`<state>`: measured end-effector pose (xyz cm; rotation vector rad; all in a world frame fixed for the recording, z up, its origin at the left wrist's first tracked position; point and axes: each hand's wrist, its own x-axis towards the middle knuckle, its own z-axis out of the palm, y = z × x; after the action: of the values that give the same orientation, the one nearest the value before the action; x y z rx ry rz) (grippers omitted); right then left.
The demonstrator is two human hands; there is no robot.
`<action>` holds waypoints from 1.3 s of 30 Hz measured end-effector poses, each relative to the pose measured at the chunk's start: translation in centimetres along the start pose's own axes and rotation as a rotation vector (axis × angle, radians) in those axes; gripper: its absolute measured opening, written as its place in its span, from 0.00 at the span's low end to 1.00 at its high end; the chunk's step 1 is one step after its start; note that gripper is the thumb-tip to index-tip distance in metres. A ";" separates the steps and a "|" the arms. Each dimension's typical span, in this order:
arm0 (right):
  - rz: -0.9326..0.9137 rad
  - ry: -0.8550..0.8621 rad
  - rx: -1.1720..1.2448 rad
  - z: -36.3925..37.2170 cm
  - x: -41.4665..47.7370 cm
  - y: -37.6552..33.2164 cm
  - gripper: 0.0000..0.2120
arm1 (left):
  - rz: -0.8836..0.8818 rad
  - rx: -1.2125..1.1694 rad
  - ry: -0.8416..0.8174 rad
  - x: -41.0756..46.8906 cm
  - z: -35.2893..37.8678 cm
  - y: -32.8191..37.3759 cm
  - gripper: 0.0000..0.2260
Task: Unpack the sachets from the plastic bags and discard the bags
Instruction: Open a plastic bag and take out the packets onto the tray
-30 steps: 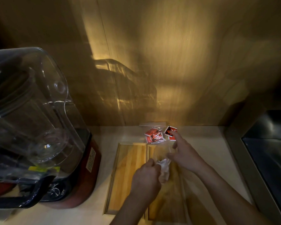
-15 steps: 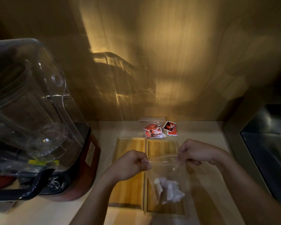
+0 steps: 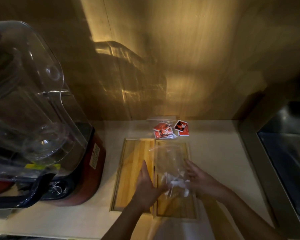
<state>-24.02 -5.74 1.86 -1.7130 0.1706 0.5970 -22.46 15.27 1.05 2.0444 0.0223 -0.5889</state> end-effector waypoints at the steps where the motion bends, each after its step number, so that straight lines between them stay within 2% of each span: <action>1: 0.013 -0.038 -0.037 0.4 -0.2 0.8 0.47 | -0.003 0.071 -0.049 -0.4 0.5 -0.4 0.61; 3: 0.009 -0.034 -0.208 0.8 -0.5 1.9 0.52 | -0.003 0.222 -0.123 -1.2 1.6 -1.2 0.62; 5: -0.029 0.072 -0.386 1.2 -0.6 2.5 0.51 | 0.007 0.319 -0.099 -1.7 2.5 -1.5 0.56; 7: -0.034 0.175 -0.413 1.6 -0.9 2.6 0.43 | 0.025 0.269 -0.018 -1.8 3.1 -1.9 0.45; 10: 0.025 0.236 -0.405 2.1 -1.0 2.7 0.24 | 0.066 0.185 0.047 -1.7 3.3 -1.8 0.20; 12: 0.035 0.269 -0.377 2.1 -1.0 2.9 0.20 | 0.081 0.217 0.108 -1.5 2.9 -1.4 0.09; 14: 0.025 0.315 -0.269 1.6 -0.7 2.8 0.19 | 0.100 0.191 0.143 -1.0 2.2 -1.1 0.04; 18: -0.029 0.354 -0.064 0.8 0.3 1.4 0.16 | 0.149 0.072 0.169 -0.2 0.5 0.1 0.08; 22: -0.075 0.352 -0.010 0.3 1.0 -0.5 0.11 | 0.136 -0.048 0.199 0.4 -0.7 1.7 0.09; 30: -0.128 0.366 0.001 -0.3 0.4 -2.2 0.06 | 0.111 -0.198 0.143 0.8 -2.5 4.0 0.06; 35: -0.226 0.415 -0.026 -0.2 -0.6 -3.6 0.06 | 0.193 -0.135 0.151 0.9 -2.9 4.6 0.04; 39: -0.216 0.399 0.082 0.2 -0.9 -3.8 0.07 | 0.226 -0.136 0.138 1.0 -2.7 4.9 0.06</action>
<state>-23.20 -4.89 5.53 -1.7276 0.2836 0.0834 -19.29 14.68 5.71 1.9191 -0.0835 -0.2968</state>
